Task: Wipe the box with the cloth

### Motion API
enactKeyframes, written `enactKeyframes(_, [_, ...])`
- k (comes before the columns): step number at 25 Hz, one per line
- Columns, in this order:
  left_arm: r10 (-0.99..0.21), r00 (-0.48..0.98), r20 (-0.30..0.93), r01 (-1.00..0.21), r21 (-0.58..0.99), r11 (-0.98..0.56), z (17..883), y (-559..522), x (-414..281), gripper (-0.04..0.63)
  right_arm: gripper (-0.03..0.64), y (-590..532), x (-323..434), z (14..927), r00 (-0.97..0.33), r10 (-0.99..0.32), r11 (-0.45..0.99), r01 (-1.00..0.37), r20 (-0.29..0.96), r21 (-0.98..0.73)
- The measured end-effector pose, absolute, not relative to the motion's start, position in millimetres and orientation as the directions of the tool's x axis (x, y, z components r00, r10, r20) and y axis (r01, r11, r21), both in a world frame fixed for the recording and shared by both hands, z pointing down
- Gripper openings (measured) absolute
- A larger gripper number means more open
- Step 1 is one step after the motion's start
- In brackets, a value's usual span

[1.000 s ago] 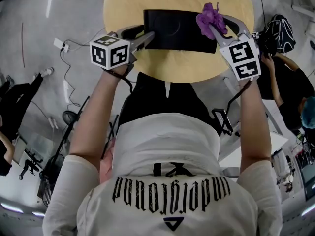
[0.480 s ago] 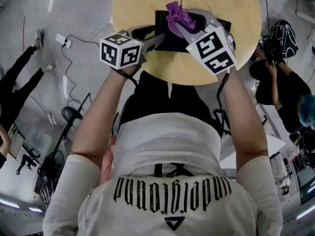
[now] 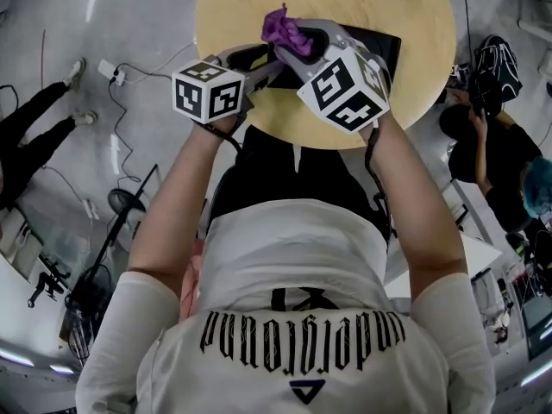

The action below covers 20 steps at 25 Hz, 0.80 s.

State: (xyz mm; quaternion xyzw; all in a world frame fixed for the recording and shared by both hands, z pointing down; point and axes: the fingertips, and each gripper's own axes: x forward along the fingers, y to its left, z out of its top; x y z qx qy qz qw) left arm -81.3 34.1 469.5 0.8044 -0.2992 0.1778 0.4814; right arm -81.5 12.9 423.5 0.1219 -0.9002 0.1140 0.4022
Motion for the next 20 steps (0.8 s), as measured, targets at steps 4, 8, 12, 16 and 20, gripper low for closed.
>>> enactKeyframes(4, [-0.318,0.749,0.581,-0.662,0.661,-0.353,469,33,-79,0.212,0.129,24,-47,425,-0.635,-0.123,0.937,-0.328,0.763,-0.122])
enactKeyframes(8, [-0.318,0.744,0.588,-0.668,0.655,-0.354,470,33,-80,0.212,0.125,33,4,426,-0.594,-0.135,0.929,-0.355,0.793,-0.108])
enactKeyframes(12, [-0.321,0.742,0.589,-0.671,0.652,-0.353,473,31,-79,0.211,0.123,36,80,430,-0.508,-0.167,0.894,-0.439,0.845,-0.087])
enactKeyframes(16, [-0.330,0.737,0.589,-0.675,0.651,-0.346,472,33,-78,0.210,0.120,42,115,427,-0.473,-0.190,0.868,-0.491,0.861,-0.078])
enactKeyframes(20, [-0.340,0.731,0.591,-0.682,0.647,-0.341,472,34,-77,0.210,0.114,56,84,428,-0.516,-0.168,0.886,-0.452,0.840,-0.100])
